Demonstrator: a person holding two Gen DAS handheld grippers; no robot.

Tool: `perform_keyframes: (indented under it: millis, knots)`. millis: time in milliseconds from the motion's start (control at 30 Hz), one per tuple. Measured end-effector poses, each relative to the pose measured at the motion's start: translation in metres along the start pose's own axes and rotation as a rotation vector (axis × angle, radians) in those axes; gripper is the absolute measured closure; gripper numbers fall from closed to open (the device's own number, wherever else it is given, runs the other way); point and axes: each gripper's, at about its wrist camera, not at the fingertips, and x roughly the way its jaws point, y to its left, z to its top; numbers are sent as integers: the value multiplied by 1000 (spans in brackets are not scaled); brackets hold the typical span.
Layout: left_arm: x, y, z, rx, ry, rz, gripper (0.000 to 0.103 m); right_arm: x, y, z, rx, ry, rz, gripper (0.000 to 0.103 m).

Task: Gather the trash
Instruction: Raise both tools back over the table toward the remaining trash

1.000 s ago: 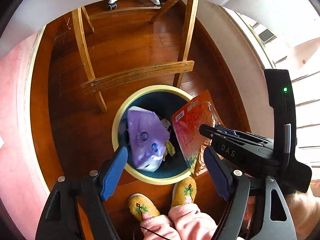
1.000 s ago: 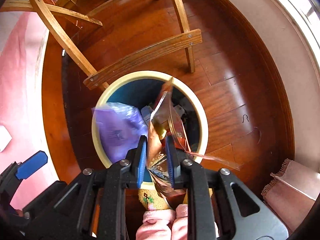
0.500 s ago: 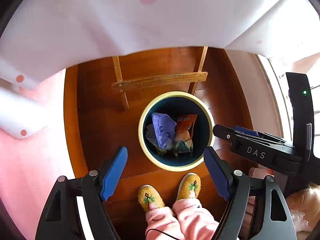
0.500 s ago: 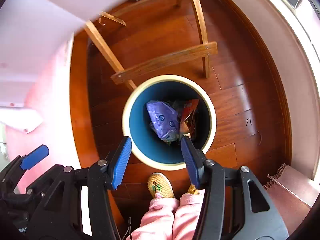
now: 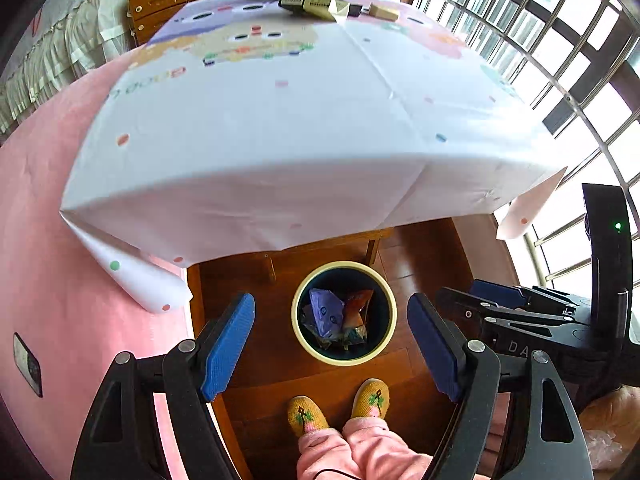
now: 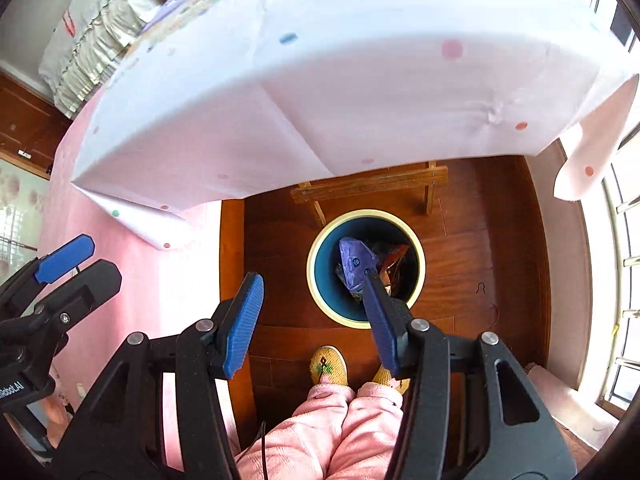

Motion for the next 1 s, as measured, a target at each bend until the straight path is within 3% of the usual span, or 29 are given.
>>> perform_keyframes:
  millis: [333,533,733,1000]
  knots:
    - [-124,-42,40,59,-157,51,23,-117,25,29,-113,-156,65,54]
    - [-173,-64,54,59,-249,99,23,-179,35,48,-214,-231,92,54]
    - [-195,-71,59,37,-290,150,23,-204,40,62,-281,-296,110,54]
    - [-182,-49,63,-9,-274,179,23,-208,38,88,-270,-320,103,54]
